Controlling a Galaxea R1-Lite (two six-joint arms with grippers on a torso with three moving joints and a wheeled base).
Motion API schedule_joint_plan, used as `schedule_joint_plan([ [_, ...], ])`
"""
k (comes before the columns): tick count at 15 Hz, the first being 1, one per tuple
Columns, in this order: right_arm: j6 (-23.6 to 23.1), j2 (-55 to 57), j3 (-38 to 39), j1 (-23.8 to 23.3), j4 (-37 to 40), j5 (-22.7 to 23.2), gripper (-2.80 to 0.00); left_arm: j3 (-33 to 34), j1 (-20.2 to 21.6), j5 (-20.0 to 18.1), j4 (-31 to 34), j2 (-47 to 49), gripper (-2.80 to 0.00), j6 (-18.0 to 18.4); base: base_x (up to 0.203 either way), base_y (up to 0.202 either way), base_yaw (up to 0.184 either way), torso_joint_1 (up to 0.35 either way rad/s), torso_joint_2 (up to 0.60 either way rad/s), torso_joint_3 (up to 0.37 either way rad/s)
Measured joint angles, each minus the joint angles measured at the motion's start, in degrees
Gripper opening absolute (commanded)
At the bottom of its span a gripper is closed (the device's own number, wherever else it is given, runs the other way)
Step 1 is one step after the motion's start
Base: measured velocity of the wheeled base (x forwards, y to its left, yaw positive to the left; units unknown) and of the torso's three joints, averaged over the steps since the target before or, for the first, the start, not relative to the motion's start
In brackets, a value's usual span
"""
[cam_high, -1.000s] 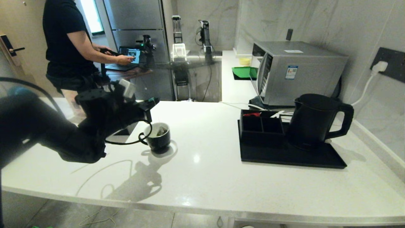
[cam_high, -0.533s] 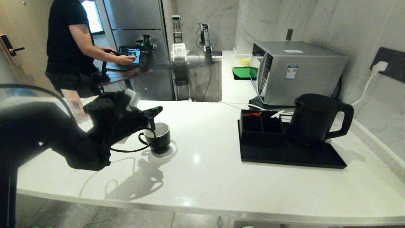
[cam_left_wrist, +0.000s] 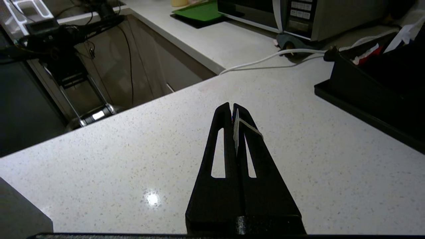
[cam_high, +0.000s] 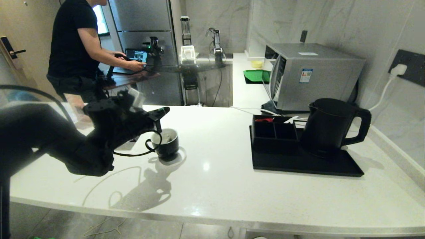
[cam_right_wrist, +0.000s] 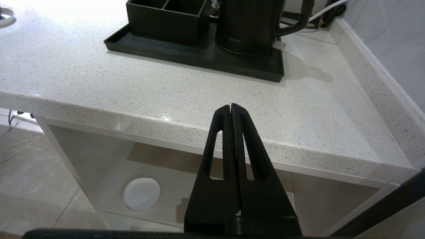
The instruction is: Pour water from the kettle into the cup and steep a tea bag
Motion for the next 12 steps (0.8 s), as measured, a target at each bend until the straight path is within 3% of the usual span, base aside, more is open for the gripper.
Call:
schedule_joint_plan([
  [12, 0.0, 0.0, 0.0, 0.0, 0.0, 0.0, -2.80, -2.1, 0.0, 0.0, 6.8, -8.4, -2.80, 0.0, 0.000, 0.000, 0.000, 0.000, 0.00, 0.000],
])
